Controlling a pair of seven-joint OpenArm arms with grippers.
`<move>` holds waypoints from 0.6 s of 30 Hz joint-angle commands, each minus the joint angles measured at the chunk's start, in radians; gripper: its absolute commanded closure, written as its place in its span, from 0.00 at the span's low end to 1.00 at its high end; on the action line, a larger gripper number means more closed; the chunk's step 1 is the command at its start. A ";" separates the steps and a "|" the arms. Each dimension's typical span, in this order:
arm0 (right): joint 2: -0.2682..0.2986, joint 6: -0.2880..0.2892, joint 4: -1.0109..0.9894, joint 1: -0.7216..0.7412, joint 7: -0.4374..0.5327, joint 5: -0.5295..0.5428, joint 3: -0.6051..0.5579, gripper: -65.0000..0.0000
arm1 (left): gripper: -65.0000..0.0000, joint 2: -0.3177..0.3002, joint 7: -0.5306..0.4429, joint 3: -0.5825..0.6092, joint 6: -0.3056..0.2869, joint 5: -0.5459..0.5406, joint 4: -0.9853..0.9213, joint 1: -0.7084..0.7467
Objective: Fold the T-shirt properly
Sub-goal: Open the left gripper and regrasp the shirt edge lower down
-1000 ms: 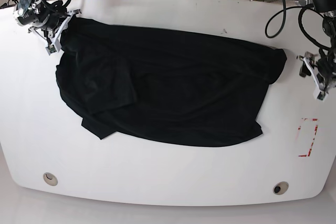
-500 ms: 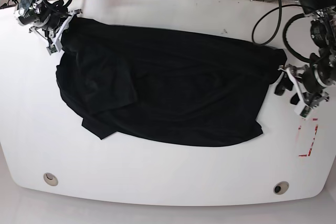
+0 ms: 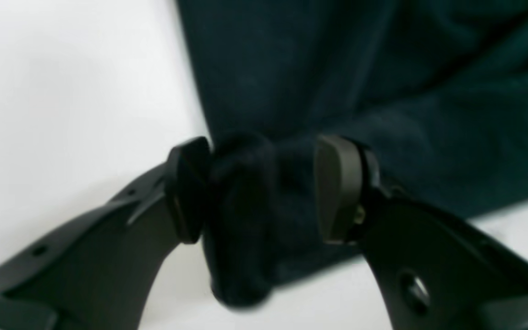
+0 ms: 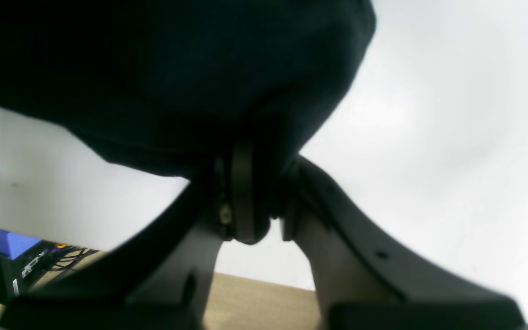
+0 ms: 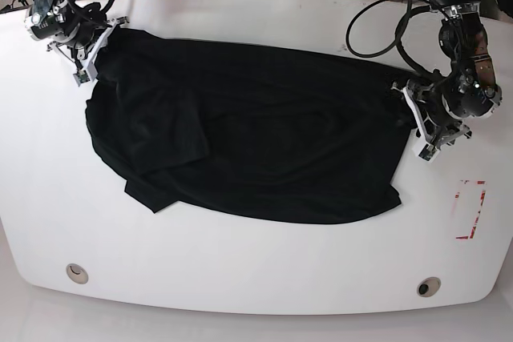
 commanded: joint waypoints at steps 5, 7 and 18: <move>0.014 0.001 0.017 0.002 0.015 0.008 0.007 0.88 | 0.48 -0.032 -0.069 -0.004 0.000 0.096 -0.148 -0.029; 0.014 0.001 0.017 0.002 0.015 0.008 0.007 0.88 | 0.48 -0.052 -0.095 -0.004 0.000 0.100 -0.164 -0.039; 0.013 0.001 0.014 0.002 0.016 0.008 0.007 0.88 | 0.48 -0.180 -0.151 0.010 0.000 0.128 -0.219 -0.092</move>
